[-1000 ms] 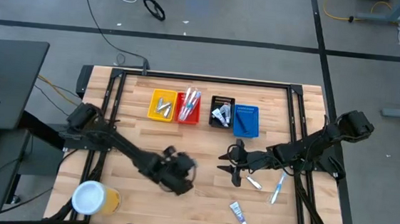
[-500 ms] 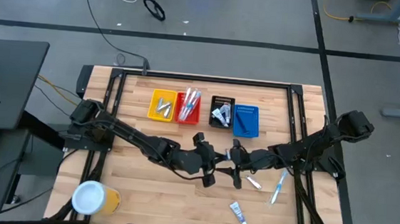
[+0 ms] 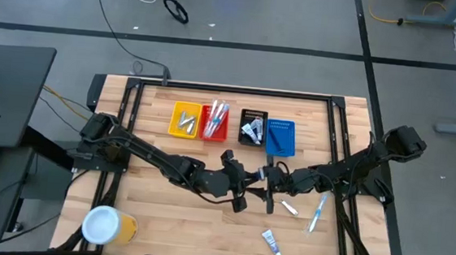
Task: Pick & Place Travel size toiletries
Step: Put the blue razor into the blue bin
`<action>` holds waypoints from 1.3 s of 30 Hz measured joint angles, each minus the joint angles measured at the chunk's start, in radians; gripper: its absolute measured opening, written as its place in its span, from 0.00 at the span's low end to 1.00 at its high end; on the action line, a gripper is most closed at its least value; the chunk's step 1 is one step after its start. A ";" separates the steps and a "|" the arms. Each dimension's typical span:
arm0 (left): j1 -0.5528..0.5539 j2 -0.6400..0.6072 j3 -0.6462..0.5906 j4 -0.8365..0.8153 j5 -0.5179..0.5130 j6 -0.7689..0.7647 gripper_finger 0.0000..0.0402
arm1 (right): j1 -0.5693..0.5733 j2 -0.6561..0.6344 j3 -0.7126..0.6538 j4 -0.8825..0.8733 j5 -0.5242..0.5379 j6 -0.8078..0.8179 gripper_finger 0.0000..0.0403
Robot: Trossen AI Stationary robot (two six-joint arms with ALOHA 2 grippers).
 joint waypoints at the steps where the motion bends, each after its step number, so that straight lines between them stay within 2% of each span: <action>1: 0.000 0.000 0.000 0.007 0.000 0.000 0.11 | 0.000 0.000 0.000 0.003 0.016 0.005 0.47; 7: 0.000 -0.001 0.000 0.010 -0.010 -0.001 0.13 | 0.000 0.000 0.000 0.011 0.040 0.006 0.44; 16: 0.000 -0.001 0.000 0.008 -0.012 0.000 0.13 | 0.000 0.000 0.000 0.024 0.003 -0.004 0.22; 21: -0.001 -0.001 0.000 0.005 -0.004 0.010 0.13 | -0.001 0.000 0.000 0.030 -0.032 -0.030 0.16; 39: 0.000 -0.003 -0.003 0.002 0.030 0.029 0.16 | 0.000 0.000 0.000 0.033 -0.042 -0.042 0.12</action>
